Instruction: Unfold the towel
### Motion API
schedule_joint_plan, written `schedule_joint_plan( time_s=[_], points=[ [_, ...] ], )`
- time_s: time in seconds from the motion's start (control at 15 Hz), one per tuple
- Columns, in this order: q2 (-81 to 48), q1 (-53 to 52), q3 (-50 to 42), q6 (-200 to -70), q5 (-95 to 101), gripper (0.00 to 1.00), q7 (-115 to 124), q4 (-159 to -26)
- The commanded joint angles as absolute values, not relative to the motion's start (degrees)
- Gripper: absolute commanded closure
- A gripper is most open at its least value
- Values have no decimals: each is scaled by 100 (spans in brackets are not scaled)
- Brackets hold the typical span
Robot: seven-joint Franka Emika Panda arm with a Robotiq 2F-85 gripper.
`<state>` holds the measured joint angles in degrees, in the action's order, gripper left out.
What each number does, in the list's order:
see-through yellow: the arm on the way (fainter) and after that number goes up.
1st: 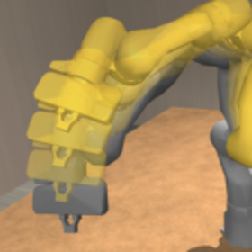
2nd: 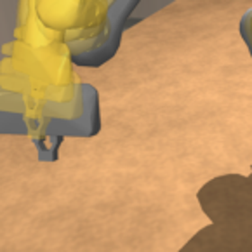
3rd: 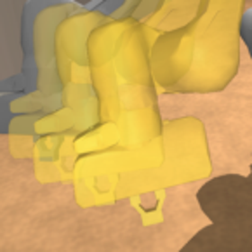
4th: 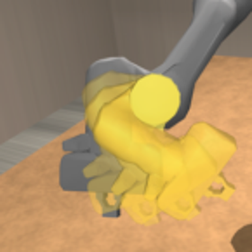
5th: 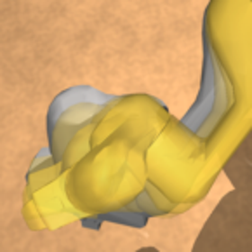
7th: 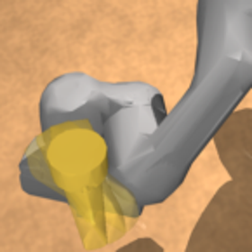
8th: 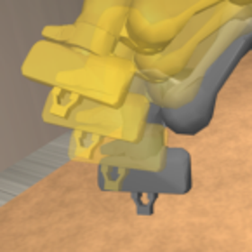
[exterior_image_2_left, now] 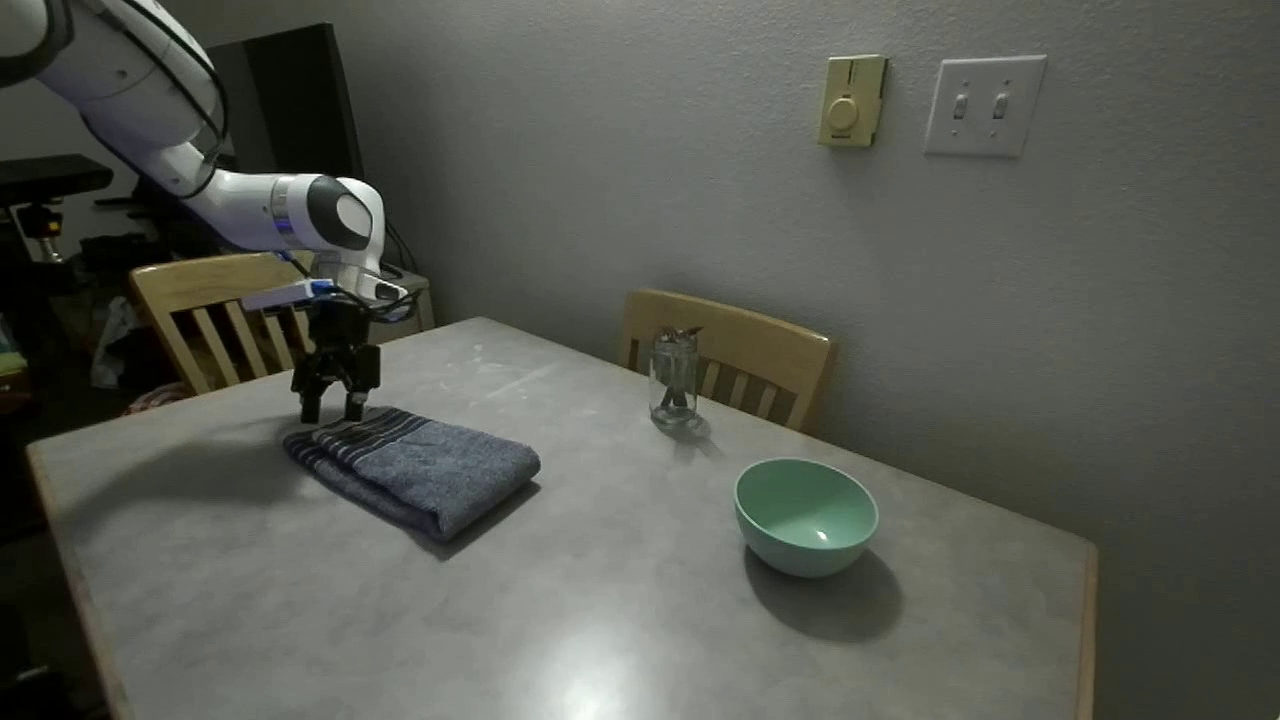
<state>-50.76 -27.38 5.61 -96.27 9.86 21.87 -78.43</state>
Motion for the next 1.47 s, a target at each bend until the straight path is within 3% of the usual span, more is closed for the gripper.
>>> schedule_joint_plan(
  time_s=[0.0, 1.4],
  points=[
    [-5358, -2862, 413, -9544, 1168, 0, 2417, -7504],
    [-5488, -3216, -156, -10045, 2397, 0, 3821, -7602]
  ],
)
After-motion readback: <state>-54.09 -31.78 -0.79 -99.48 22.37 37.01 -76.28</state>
